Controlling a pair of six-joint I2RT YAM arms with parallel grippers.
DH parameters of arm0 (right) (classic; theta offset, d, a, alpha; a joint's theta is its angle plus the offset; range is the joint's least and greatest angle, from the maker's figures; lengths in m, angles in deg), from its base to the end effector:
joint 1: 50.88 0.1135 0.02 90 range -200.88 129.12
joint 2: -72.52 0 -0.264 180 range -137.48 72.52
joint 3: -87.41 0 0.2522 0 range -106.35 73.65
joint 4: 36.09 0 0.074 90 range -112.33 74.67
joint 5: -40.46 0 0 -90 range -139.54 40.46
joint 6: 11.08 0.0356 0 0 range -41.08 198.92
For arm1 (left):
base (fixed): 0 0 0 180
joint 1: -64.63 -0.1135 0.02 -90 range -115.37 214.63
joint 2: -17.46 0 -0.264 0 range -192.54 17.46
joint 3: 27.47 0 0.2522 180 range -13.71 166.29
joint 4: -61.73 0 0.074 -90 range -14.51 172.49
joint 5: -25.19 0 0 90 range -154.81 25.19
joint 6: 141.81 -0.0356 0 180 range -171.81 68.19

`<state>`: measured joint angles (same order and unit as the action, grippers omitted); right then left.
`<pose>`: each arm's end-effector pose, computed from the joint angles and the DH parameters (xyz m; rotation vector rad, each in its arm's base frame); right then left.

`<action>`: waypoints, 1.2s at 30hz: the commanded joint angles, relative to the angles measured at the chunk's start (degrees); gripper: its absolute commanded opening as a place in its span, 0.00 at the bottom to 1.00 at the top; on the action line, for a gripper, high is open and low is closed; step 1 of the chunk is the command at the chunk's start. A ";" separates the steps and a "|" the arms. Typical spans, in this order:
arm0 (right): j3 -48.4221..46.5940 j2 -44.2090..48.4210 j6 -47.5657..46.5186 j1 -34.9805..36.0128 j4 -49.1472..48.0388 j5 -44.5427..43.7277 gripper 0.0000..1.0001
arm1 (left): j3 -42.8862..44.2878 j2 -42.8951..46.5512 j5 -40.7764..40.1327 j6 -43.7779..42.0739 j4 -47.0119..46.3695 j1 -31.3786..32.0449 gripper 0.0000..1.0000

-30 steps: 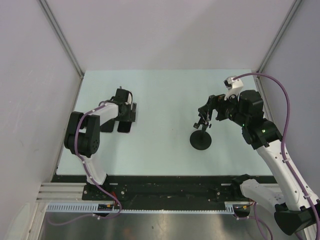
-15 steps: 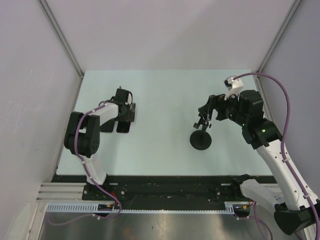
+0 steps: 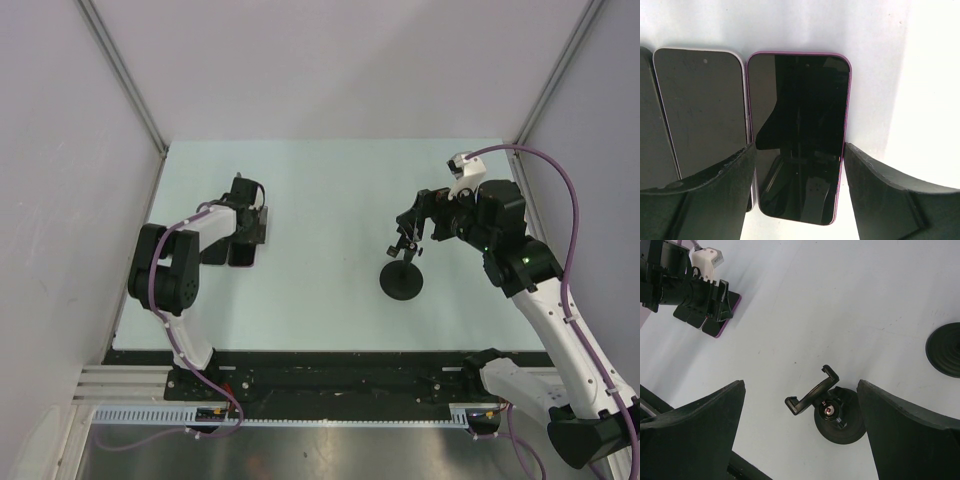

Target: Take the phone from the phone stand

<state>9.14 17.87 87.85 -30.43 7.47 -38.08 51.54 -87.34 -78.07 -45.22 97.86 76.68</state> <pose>0.1856 0.0767 0.3927 -0.3311 1.9201 0.5342 0.3593 -0.0684 0.1632 0.0486 2.6163 0.1941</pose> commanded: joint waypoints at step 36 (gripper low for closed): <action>-6.59 -17.15 11.81 21.57 11.33 -43.55 0.87 | -14.27 46.50 12.29 -3.34 -1.19 6.58 1.00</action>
<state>6.65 3.36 97.40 -8.62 17.81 -76.79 40.40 -46.20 -68.60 -45.92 99.02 83.19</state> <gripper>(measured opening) 0.903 0.996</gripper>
